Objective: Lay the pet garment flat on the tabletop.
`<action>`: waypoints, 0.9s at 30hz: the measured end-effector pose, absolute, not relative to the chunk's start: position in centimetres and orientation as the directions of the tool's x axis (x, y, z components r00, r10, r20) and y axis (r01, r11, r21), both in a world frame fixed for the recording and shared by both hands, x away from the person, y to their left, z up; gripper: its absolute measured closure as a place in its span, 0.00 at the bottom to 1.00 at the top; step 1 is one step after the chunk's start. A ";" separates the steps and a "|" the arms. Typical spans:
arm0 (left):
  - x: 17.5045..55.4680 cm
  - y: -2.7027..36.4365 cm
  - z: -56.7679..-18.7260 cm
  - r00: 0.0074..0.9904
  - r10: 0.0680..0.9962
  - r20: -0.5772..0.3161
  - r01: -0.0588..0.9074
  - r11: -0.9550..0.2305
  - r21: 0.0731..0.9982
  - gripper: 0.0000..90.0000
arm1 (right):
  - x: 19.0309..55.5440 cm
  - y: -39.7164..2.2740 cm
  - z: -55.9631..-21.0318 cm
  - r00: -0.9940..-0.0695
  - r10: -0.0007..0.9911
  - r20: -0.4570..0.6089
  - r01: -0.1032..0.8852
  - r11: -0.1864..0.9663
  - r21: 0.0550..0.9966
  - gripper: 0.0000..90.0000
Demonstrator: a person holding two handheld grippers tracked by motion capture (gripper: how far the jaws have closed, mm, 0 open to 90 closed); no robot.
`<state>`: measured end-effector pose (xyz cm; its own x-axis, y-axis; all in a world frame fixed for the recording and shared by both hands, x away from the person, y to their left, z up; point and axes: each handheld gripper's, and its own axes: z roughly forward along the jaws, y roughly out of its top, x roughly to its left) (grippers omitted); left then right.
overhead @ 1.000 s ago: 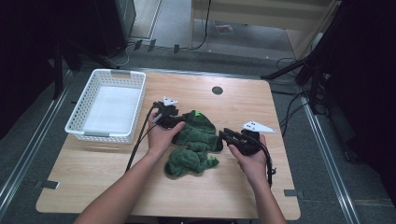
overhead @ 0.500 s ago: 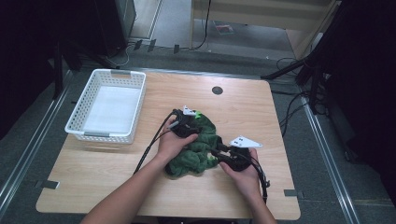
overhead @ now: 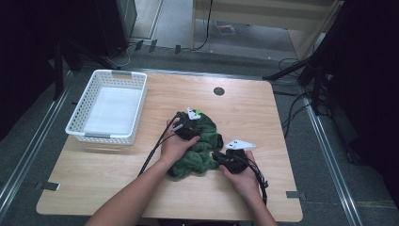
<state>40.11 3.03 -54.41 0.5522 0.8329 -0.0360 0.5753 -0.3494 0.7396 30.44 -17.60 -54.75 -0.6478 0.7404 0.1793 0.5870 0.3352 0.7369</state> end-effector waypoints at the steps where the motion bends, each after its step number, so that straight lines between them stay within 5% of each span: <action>1: 40.2 3.1 -54.4 0.551 0.834 -0.036 0.575 -0.348 0.741 0.74 | 30.4 -17.8 -54.7 -0.656 0.735 0.170 0.582 0.350 0.734 0.95; 8: 40.3 3.4 -54.6 0.553 0.831 -0.059 0.574 -0.329 0.750 0.75 | 31.8 -18.8 -53.5 -0.592 0.784 0.186 0.523 0.199 0.828 0.69; 14: 40.3 3.5 -54.7 0.552 0.832 -0.063 0.572 -0.322 0.755 0.76 | 34.1 -17.2 -54.6 -0.584 0.801 0.129 0.522 0.249 0.816 0.51; 19: 40.2 3.4 -54.7 0.547 0.835 -0.048 0.565 -0.326 0.758 0.78 | 34.7 -16.6 -54.5 -0.594 0.779 0.201 0.535 0.196 0.822 0.58; 23: 40.2 3.4 -54.7 0.545 0.837 -0.054 0.566 -0.320 0.759 0.77 | 33.7 -16.0 -54.4 -0.670 0.731 0.129 0.459 0.271 0.846 0.65; 27: 40.2 3.4 -54.7 0.544 0.837 -0.056 0.567 -0.317 0.760 0.78 | 33.0 -16.2 -53.9 -0.743 0.651 0.154 0.383 0.226 0.896 0.67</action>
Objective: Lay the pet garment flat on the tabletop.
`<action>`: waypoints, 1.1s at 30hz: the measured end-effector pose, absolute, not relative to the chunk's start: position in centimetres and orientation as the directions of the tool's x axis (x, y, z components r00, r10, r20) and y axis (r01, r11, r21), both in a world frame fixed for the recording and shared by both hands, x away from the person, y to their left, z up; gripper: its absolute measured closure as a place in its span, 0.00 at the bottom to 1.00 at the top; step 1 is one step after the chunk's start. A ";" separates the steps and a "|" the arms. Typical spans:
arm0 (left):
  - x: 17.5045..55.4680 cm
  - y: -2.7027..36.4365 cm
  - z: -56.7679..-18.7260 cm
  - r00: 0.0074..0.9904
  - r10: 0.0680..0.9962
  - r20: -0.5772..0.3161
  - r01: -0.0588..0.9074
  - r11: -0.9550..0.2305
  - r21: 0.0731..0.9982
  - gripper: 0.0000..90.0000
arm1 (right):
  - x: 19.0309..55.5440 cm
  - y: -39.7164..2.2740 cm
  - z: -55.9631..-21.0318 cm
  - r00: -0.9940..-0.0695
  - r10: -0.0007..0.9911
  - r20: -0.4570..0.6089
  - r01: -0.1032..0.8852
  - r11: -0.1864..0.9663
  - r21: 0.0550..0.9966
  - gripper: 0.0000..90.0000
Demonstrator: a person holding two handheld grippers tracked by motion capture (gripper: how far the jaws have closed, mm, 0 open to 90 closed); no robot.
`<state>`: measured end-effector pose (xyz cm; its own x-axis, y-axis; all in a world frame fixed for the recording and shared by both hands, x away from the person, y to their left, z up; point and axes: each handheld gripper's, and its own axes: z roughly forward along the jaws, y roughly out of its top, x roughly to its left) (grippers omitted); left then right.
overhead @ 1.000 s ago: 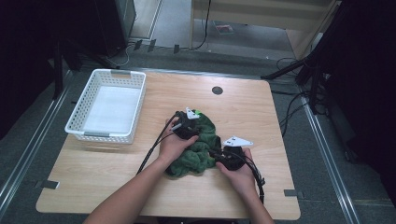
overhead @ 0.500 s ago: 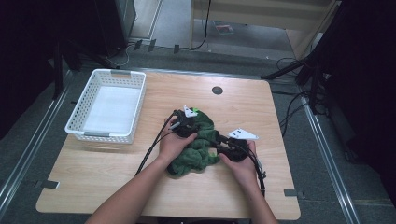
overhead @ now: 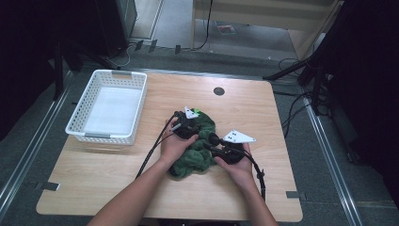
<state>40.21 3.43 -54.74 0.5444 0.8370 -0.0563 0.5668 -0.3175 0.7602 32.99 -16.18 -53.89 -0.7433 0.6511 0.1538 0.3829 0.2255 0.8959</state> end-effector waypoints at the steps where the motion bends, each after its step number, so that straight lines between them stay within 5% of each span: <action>1: 40.2 3.4 -54.7 0.544 0.837 -0.057 0.566 -0.317 0.761 0.78 | 33.0 -16.2 -53.9 -0.743 0.651 0.154 0.383 0.226 0.896 0.67; 7: 40.3 3.6 -54.8 0.541 0.838 -0.073 0.572 -0.303 0.762 0.78 | 34.2 -15.3 -54.6 -0.665 0.739 0.110 0.441 0.270 0.856 0.61; 14: 40.4 3.7 -54.8 0.534 0.841 -0.085 0.580 -0.291 0.761 0.80 | 34.5 -15.9 -54.7 -0.662 0.718 0.215 0.525 0.239 0.817 0.92; 17: 40.4 3.7 -54.7 0.518 0.851 -0.081 0.586 -0.285 0.759 0.82 | 34.3 -16.8 -54.2 -0.655 0.702 0.280 0.572 0.218 0.791 0.97; 22: 40.5 3.7 -54.7 0.494 0.867 -0.067 0.592 -0.279 0.756 0.84 | 33.1 -18.4 -53.5 -0.597 0.683 0.421 0.677 0.147 0.721 0.97; 28: 40.5 3.6 -54.6 0.490 0.870 -0.056 0.592 -0.286 0.754 0.84 | 32.8 -19.4 -54.3 -0.504 0.744 0.438 0.748 0.123 0.652 0.96; 31: 40.6 3.7 -54.6 0.493 0.867 -0.069 0.595 -0.278 0.754 0.84 | 32.6 -19.4 -53.5 -0.526 0.749 0.402 0.723 0.146 0.675 0.76; 33: 40.7 3.8 -54.7 0.496 0.865 -0.076 0.595 -0.275 0.755 0.83 | 32.2 -19.8 -52.6 -0.557 0.734 0.389 0.702 0.165 0.693 0.73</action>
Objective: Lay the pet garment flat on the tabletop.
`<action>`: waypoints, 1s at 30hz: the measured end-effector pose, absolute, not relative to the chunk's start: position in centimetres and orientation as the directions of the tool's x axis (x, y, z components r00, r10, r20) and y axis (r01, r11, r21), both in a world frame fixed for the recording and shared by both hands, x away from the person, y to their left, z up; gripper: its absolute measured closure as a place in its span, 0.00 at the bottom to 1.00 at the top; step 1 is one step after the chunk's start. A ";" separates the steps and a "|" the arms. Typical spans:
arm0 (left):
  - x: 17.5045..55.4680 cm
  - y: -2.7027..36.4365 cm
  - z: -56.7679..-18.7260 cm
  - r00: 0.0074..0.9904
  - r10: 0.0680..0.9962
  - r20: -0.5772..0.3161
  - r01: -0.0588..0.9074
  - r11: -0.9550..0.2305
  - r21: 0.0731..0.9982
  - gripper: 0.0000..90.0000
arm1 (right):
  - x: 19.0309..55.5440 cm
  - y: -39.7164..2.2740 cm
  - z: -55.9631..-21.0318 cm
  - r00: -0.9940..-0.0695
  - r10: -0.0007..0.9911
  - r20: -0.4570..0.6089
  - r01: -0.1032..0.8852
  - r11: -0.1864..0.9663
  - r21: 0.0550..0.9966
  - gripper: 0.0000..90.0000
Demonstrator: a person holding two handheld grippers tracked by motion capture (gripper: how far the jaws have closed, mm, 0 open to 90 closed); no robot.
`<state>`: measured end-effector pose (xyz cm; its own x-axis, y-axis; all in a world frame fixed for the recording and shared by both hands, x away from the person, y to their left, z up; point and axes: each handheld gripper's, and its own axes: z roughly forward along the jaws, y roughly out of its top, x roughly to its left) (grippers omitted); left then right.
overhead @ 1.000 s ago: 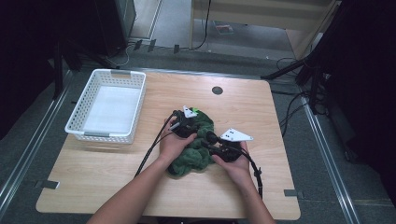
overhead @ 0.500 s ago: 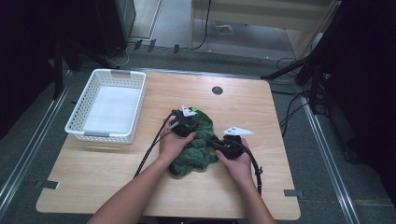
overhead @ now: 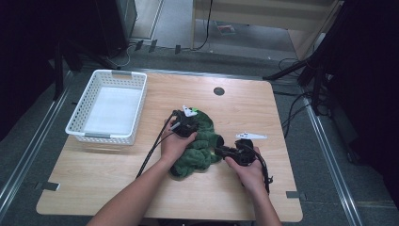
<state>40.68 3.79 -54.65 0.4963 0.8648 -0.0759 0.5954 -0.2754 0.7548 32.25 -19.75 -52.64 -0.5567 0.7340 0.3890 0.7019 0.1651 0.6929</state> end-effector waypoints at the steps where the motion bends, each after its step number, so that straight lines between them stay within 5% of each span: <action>1: 40.7 3.8 -54.7 0.498 0.864 -0.077 0.594 -0.275 0.756 0.83 | 32.1 -20.1 -52.0 -0.559 0.732 0.389 0.694 0.157 0.702 0.73; 8: 40.7 3.8 -54.7 0.498 0.864 -0.078 0.591 -0.272 0.760 0.82 | 33.8 -19.7 -47.4 -0.518 0.750 0.412 0.579 -0.047 0.814 0.92; 15: 40.8 4.4 -54.7 0.483 0.868 -0.115 0.611 -0.241 0.754 0.83 | 36.5 -13.3 -52.5 -0.485 0.832 0.270 0.661 0.146 0.736 0.91; 26: 41.7 3.9 -54.7 0.460 0.882 -0.105 0.613 -0.230 0.756 0.84 | 34.8 -17.0 -54.5 -0.431 0.879 0.205 0.669 0.159 0.726 0.96; 30: 42.5 4.4 -54.4 0.514 0.836 -0.194 0.599 -0.188 0.778 0.72 | 35.5 -17.2 -54.6 -0.419 0.882 0.216 0.669 0.139 0.730 0.95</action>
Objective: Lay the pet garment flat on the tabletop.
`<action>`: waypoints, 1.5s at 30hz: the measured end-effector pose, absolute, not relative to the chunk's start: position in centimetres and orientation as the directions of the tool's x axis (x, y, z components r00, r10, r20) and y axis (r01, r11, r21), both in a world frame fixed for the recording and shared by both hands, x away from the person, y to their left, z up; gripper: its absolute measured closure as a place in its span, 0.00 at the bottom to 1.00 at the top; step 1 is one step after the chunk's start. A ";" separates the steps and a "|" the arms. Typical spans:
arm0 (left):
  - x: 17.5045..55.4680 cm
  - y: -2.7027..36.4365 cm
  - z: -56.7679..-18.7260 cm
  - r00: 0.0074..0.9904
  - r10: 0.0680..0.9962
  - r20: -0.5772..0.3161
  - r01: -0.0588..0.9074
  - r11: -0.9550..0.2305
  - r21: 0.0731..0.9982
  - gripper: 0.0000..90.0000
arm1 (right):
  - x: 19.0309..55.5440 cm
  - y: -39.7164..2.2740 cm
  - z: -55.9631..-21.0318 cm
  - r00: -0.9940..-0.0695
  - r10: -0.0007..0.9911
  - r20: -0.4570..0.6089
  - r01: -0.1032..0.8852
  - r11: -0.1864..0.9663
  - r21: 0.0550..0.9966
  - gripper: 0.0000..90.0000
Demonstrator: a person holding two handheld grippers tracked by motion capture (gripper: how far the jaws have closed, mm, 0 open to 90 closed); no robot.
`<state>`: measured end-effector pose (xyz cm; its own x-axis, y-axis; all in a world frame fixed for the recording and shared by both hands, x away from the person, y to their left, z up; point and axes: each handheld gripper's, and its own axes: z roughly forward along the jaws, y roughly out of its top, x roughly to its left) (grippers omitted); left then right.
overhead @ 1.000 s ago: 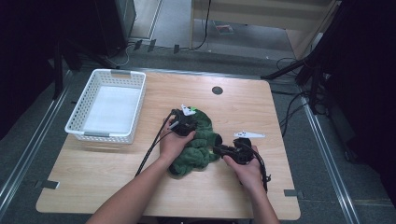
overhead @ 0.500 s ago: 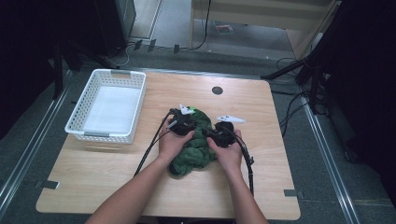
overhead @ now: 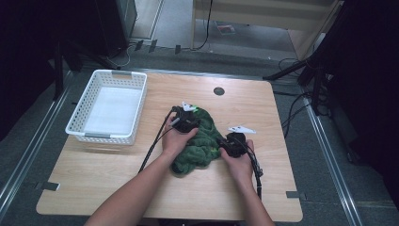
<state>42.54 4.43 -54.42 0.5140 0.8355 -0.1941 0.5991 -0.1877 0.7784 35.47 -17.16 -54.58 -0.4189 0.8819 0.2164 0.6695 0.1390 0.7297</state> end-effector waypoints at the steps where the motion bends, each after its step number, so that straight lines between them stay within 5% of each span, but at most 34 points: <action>1: 42.4 4.7 -54.1 0.525 0.824 -0.213 0.576 -0.160 0.802 0.68 | 35.5 -17.2 -54.6 -0.416 0.882 0.222 0.669 0.132 0.731 0.93; 5: 41.2 7.1 -52.1 0.540 0.801 -0.256 0.524 -0.083 0.848 0.63 | 35.1 -17.3 -53.7 -0.430 0.877 0.215 0.626 0.119 0.770 0.81; 9: 39.9 9.4 -51.8 0.461 0.845 -0.273 0.566 -0.043 0.823 0.63 | 35.2 -17.3 -52.4 -0.433 0.874 0.222 0.571 0.076 0.817 0.81; 17: 38.0 9.0 -53.9 0.459 0.873 -0.163 0.631 -0.192 0.752 0.67 | 37.0 -14.8 -53.5 -0.510 0.836 0.204 0.592 0.169 0.788 0.78; 25: 36.6 9.6 -53.6 0.480 0.868 -0.131 0.610 -0.223 0.761 0.92 | 37.0 -14.8 -51.9 -0.501 0.837 0.218 0.569 0.129 0.812 0.73; 28: 36.4 10.2 -53.8 0.461 0.875 -0.147 0.625 -0.202 0.754 0.88 | 38.7 -14.7 -50.2 -0.474 0.859 0.192 0.543 0.114 0.832 0.66; 33: 36.4 10.8 -54.1 0.437 0.881 -0.183 0.660 -0.175 0.731 0.63 | 43.1 -12.7 -50.4 -0.512 0.846 0.149 0.592 0.221 0.775 0.57; 37: 36.1 10.9 -54.2 0.456 0.872 -0.176 0.656 -0.196 0.729 0.71 | 44.9 -11.3 -52.2 -0.527 0.842 0.113 0.634 0.301 0.713 0.52; 38: 36.0 10.9 -54.3 0.478 0.860 -0.178 0.650 -0.210 0.730 0.83 | 45.1 -11.1 -52.6 -0.525 0.843 0.118 0.652 0.309 0.692 0.52; 40: 35.9 10.7 -54.4 0.492 0.857 -0.155 0.637 -0.233 0.735 0.90 | 45.2 -10.9 -53.2 -0.533 0.838 0.120 0.660 0.322 0.679 0.62; 45: 35.9 10.9 -54.3 0.489 0.858 -0.157 0.634 -0.227 0.739 0.96 | 45.0 -11.3 -53.6 -0.488 0.871 0.049 0.645 0.322 0.693 0.97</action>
